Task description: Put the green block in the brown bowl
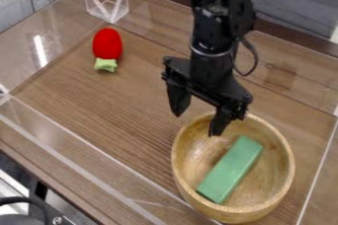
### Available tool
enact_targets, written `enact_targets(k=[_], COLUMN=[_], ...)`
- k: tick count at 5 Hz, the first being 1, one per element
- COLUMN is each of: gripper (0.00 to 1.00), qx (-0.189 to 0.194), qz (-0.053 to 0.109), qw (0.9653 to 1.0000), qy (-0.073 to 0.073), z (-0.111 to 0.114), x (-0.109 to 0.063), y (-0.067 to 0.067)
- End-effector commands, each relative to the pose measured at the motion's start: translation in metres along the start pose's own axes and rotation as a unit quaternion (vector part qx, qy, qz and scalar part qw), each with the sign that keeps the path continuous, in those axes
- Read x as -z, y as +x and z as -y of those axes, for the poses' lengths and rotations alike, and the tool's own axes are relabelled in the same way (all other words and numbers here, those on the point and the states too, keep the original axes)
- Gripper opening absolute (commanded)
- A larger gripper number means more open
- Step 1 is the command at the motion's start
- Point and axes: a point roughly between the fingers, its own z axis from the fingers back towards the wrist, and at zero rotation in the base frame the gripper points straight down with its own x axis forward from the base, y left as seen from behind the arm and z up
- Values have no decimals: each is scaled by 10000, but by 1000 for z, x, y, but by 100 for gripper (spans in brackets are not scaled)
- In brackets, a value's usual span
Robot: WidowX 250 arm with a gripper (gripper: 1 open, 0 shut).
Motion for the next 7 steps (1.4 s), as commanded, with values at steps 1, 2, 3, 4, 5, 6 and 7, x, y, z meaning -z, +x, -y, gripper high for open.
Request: enact_targets(k=[1,2,3,4,5,6,7], gripper=[0,0,0,0,0,0,0], qx=[-34,-45,-73,-102,-132,-176,-238], qz=[126,129,162,196,236,295,341], qw=[9999,9999,9998,9997,9995,9992,9989], qy=[16,21,61,114,160,191,212], z=[-2,-2,-5,-7,-10,-14,-17], x=[-2,-1,-6,-14,-21,-32,-39], y=[5,6,7,7,8,9,11])
